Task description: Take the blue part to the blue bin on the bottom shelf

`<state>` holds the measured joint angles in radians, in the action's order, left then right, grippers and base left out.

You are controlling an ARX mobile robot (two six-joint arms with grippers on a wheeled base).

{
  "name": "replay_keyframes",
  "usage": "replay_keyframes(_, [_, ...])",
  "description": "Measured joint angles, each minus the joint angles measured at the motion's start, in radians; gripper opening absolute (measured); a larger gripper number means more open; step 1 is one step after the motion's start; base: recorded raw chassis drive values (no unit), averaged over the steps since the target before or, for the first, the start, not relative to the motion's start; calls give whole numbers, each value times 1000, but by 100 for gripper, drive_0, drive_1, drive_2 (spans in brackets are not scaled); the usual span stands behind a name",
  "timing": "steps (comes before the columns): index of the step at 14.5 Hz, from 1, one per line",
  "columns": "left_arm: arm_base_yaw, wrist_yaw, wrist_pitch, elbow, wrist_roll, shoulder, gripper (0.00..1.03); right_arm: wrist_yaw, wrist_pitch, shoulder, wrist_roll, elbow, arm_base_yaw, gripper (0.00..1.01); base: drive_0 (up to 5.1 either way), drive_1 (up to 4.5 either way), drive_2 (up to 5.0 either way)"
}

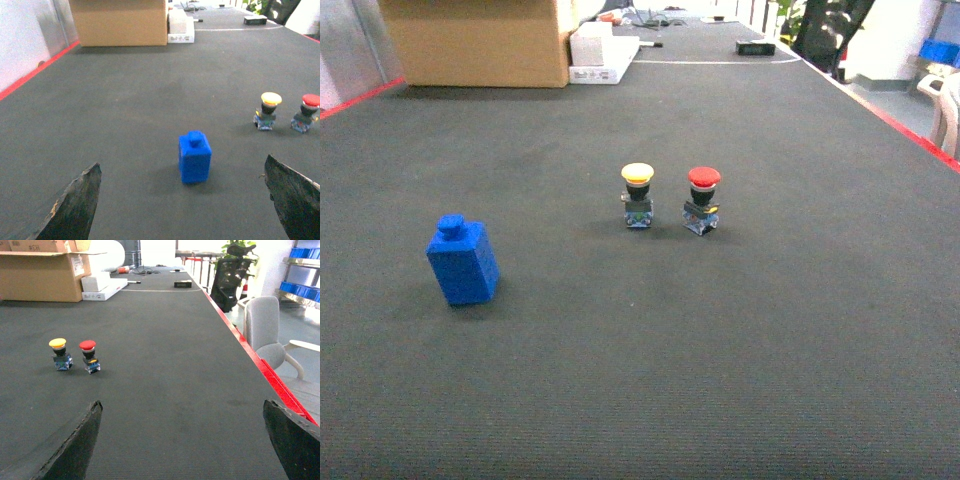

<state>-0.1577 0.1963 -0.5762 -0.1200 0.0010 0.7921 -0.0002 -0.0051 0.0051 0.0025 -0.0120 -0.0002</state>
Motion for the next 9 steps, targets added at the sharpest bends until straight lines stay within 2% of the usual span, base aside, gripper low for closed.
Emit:
replay_keyframes(2, [-5,-5,-269,-138,4,396,98,0,0,0,0,0,0,98,0,0,0])
replay_keyframes(3, [-2,-7,-317,-197,4,538,98,0,0,0,0,0,0,98,0,0,0])
replay_keyframes(7, [-6,-14,-337,-398,-1,883,98,0,0,0,0,0,0,98,0,0,0])
replay_keyframes(9, [-7,-16,-328,-487,-21,995,98,0,0,0,0,0,0,98,0,0,0])
